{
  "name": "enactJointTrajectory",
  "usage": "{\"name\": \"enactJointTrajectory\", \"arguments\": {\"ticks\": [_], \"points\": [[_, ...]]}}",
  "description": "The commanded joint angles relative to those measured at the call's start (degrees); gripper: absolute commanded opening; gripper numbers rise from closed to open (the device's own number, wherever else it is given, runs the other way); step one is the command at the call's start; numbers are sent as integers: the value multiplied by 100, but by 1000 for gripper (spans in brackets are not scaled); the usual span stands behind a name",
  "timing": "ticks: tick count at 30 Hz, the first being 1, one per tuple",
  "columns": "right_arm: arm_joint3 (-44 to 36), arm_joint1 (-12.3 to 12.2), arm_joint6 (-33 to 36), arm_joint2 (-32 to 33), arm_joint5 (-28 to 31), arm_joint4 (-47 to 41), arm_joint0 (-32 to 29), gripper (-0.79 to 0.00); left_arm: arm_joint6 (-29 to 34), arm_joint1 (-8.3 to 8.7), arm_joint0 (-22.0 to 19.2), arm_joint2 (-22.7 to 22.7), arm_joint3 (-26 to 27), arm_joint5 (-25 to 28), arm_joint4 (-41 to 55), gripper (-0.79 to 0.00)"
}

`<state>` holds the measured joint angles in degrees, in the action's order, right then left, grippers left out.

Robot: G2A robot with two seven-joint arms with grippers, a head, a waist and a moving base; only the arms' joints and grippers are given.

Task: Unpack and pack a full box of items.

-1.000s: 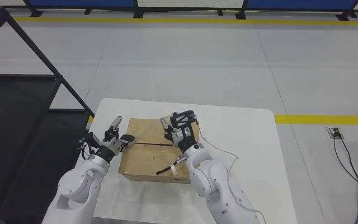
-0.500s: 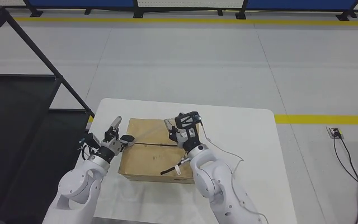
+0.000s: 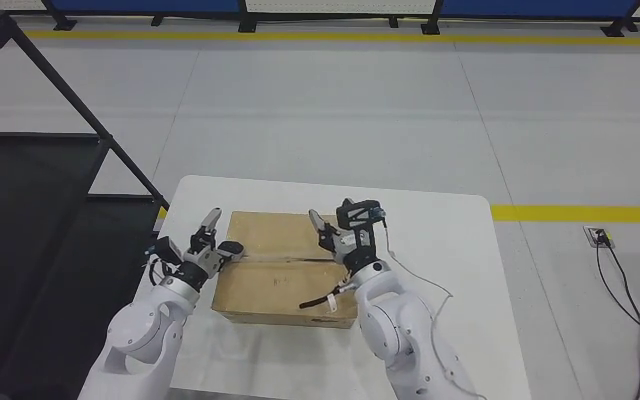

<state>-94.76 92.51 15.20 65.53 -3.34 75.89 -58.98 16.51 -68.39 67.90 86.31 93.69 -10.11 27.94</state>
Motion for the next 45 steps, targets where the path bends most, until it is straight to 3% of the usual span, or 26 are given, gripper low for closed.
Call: {"name": "enactJointTrajectory", "arguments": {"ticks": [1,3,8,16,28,33,45], "points": [[-72,-6,-14,71,-23,-86,-35,-274,3,-2,-3,-6,-4,-5,6,0],[-133,-11,33,136,20,-255,-55,-259,-1,-4,-2,-14,-6,-5,4,0],[-88,-4,958,362,394,-1518,156,0,-4,-8,8,-20,6,-11,14,0],[1421,6,3638,767,607,-4248,1588,0,-30,-16,86,-22,103,29,34,0],[1359,-12,3634,765,748,-4435,1497,0,64,-14,117,-121,292,11,-196,0],[1216,-90,4061,902,1004,-4888,1343,0,183,-11,85,-228,355,-20,-373,0],[1217,-270,4781,1141,942,-5569,1291,0,452,0,156,-371,552,-21,-608,0]]}}
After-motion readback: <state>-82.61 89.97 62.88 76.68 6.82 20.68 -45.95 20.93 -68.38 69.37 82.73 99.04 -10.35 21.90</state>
